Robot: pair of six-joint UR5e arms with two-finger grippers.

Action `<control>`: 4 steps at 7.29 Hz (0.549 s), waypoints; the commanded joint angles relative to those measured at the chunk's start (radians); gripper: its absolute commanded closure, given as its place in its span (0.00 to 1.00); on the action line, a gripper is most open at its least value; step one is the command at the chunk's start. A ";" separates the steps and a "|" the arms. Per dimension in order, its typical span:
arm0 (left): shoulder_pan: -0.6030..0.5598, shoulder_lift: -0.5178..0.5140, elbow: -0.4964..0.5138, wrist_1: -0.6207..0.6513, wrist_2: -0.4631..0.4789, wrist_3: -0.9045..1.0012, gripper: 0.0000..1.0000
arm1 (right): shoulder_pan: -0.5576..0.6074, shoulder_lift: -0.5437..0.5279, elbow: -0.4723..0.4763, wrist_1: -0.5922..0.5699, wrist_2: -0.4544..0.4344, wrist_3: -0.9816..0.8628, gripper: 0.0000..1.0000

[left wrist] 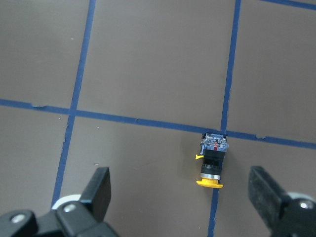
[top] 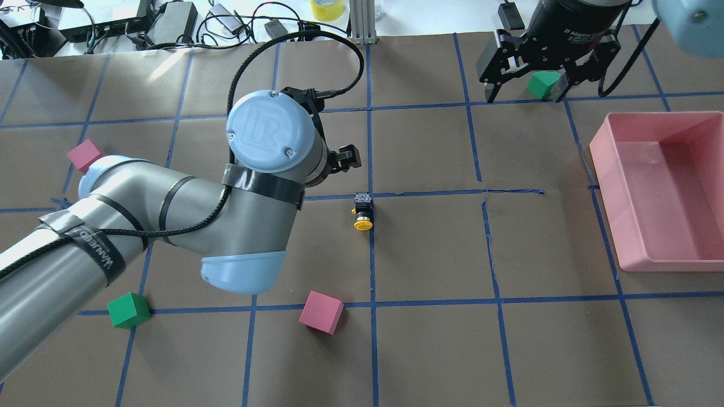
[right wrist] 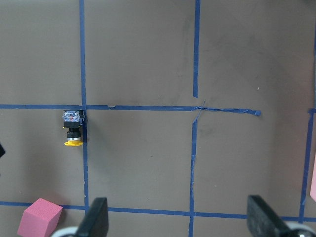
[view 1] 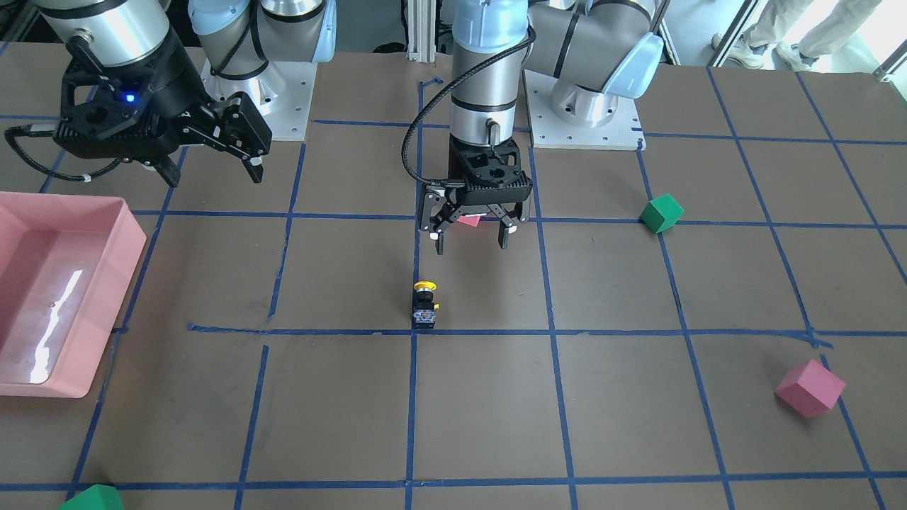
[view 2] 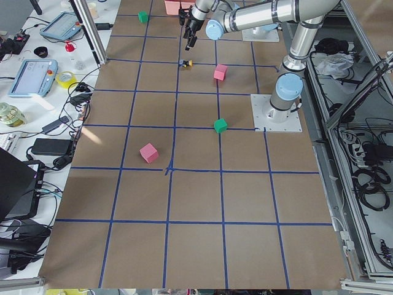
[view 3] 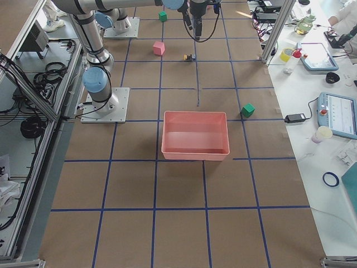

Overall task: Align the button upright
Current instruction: 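Lower the left gripper over the button and grasp its body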

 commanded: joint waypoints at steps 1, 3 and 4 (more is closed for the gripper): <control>-0.068 -0.108 -0.054 0.223 0.026 -0.014 0.00 | 0.004 0.000 0.008 0.000 0.006 0.001 0.00; -0.113 -0.203 -0.129 0.435 0.092 -0.015 0.00 | 0.004 0.003 0.018 -0.012 0.007 -0.006 0.00; -0.150 -0.254 -0.139 0.509 0.158 -0.023 0.00 | 0.003 0.007 0.020 -0.014 0.010 -0.005 0.00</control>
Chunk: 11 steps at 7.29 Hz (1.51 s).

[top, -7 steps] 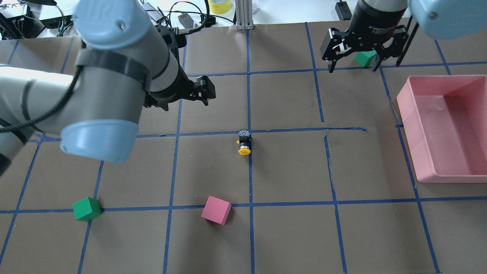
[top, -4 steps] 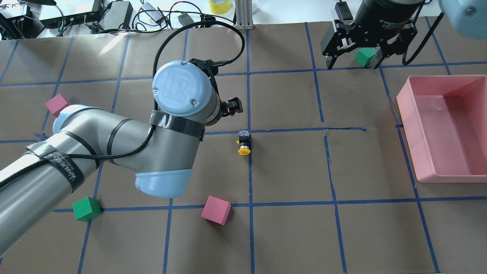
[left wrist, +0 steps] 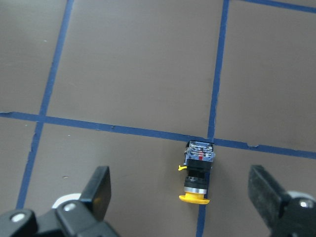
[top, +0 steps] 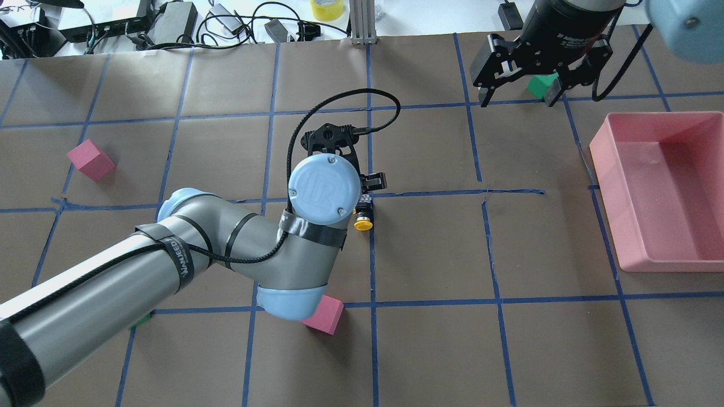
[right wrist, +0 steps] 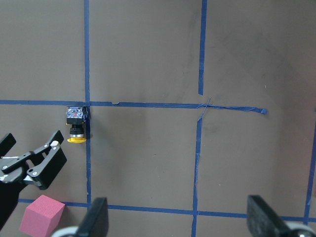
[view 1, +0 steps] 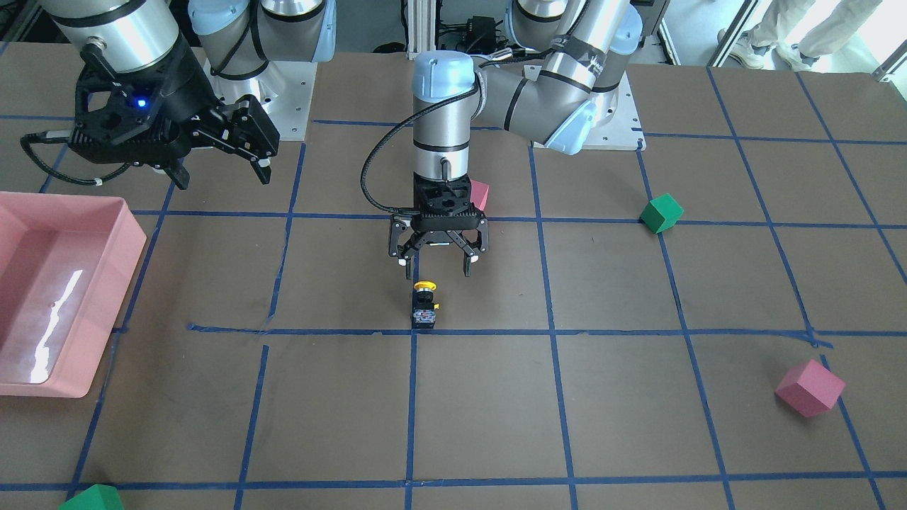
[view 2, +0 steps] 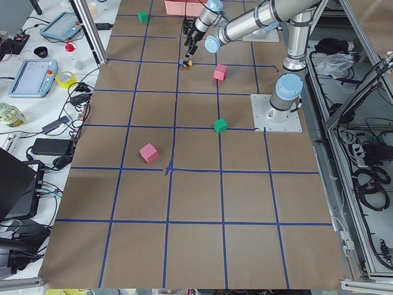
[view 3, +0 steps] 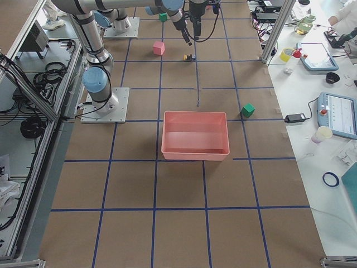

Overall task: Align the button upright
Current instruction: 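Lower the left gripper over the button and grasp its body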

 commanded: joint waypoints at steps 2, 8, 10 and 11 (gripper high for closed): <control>-0.052 -0.158 -0.045 0.276 0.066 0.001 0.00 | -0.002 0.001 -0.001 -0.005 -0.001 0.005 0.00; -0.067 -0.224 -0.074 0.380 0.067 0.070 0.21 | 0.056 -0.004 -0.046 0.023 -0.070 0.143 0.00; -0.067 -0.224 -0.077 0.382 0.067 0.068 0.44 | 0.056 -0.001 -0.046 0.024 -0.092 0.141 0.00; -0.067 -0.223 -0.077 0.379 0.069 0.071 0.71 | 0.054 0.001 -0.046 0.023 -0.096 0.141 0.00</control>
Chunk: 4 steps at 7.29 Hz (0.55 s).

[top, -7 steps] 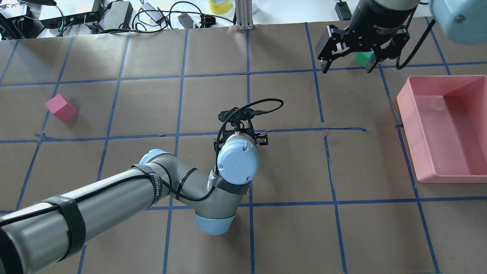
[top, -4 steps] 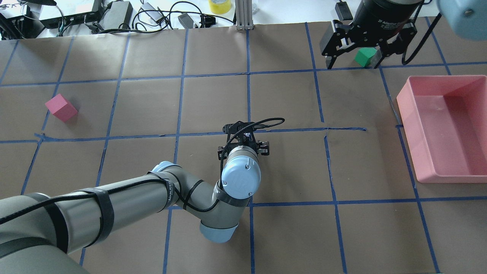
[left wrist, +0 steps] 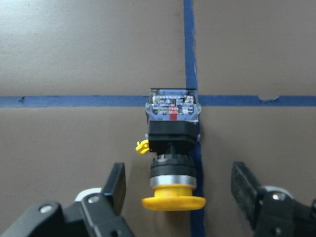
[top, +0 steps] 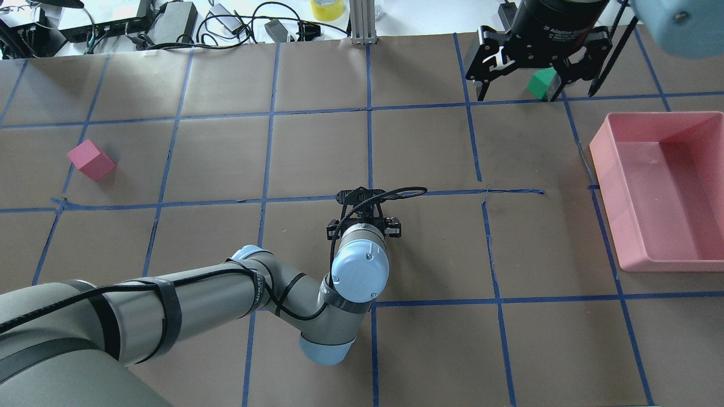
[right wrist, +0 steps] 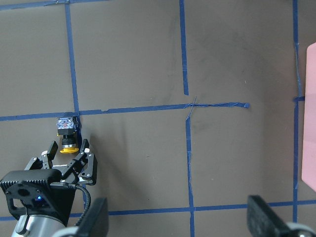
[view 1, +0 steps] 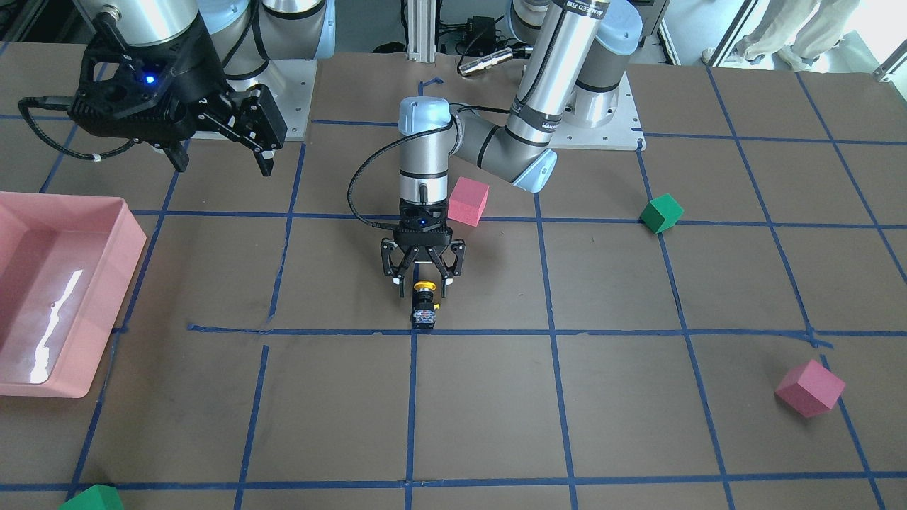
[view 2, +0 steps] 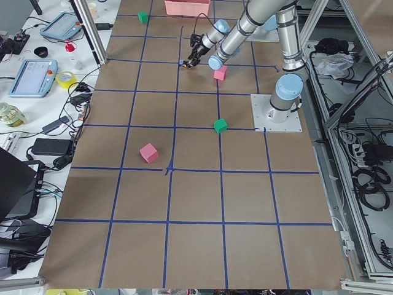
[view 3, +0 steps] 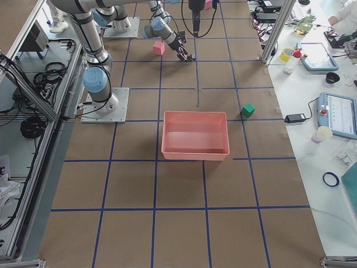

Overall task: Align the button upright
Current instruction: 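Lower the left gripper over the button and grasp its body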

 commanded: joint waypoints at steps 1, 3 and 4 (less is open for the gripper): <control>0.000 0.004 -0.002 -0.006 0.014 0.005 0.91 | 0.000 0.002 -0.001 -0.005 -0.023 -0.006 0.00; 0.001 0.035 0.010 -0.013 0.026 0.012 1.00 | -0.003 0.003 -0.002 -0.003 -0.021 -0.005 0.00; 0.011 0.056 0.028 -0.023 0.025 0.024 1.00 | -0.003 0.003 -0.002 -0.002 -0.021 -0.005 0.00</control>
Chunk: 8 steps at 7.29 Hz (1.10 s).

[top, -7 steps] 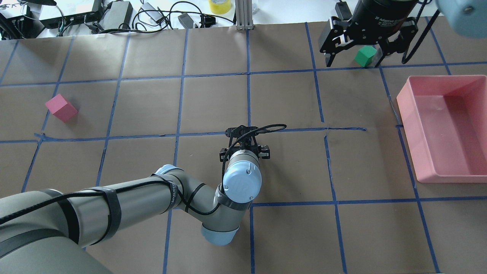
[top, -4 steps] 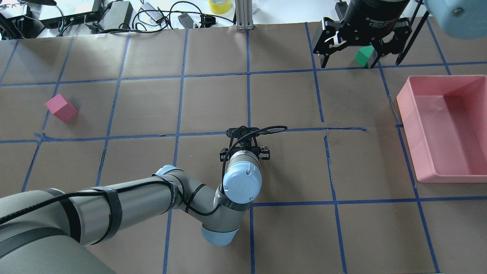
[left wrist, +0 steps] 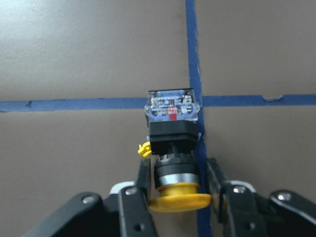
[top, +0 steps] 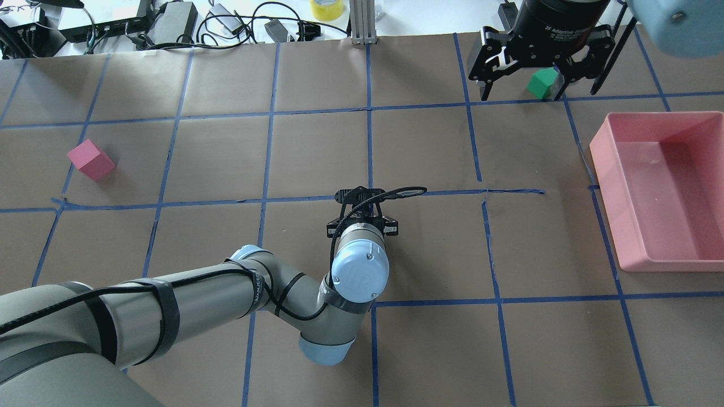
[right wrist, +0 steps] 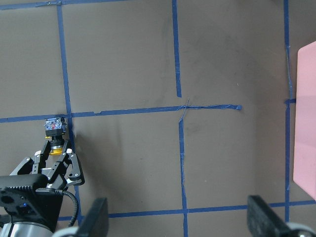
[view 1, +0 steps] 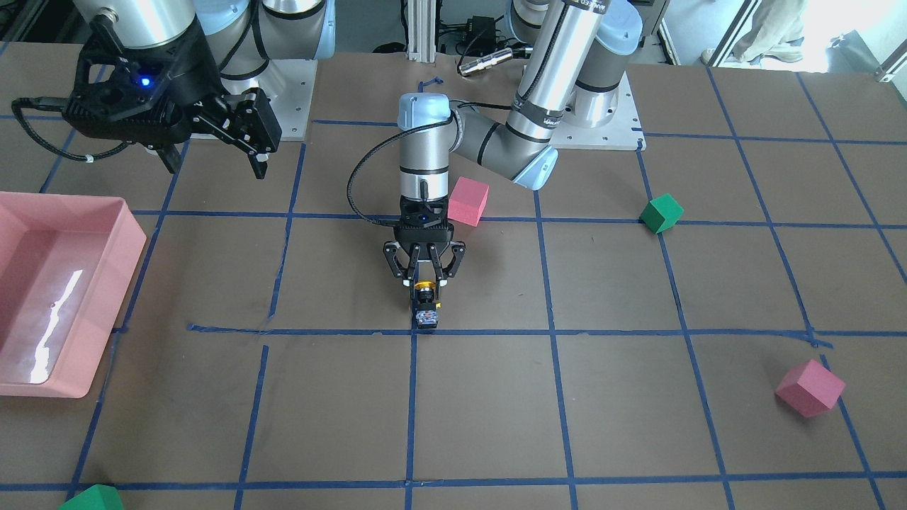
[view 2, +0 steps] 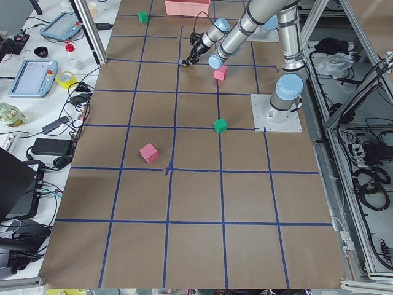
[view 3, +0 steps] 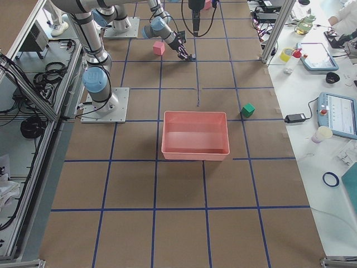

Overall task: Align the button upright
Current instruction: 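Lift the button with the left gripper and rotate it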

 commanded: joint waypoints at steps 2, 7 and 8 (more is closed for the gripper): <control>0.065 0.110 0.033 -0.163 -0.031 0.008 1.00 | -0.002 0.000 -0.001 0.001 -0.001 0.000 0.00; 0.230 0.245 0.401 -1.099 -0.313 -0.101 1.00 | -0.007 0.002 0.004 0.001 -0.002 -0.002 0.00; 0.251 0.242 0.409 -1.138 -0.365 -0.154 1.00 | -0.007 0.002 0.007 0.001 -0.002 -0.002 0.00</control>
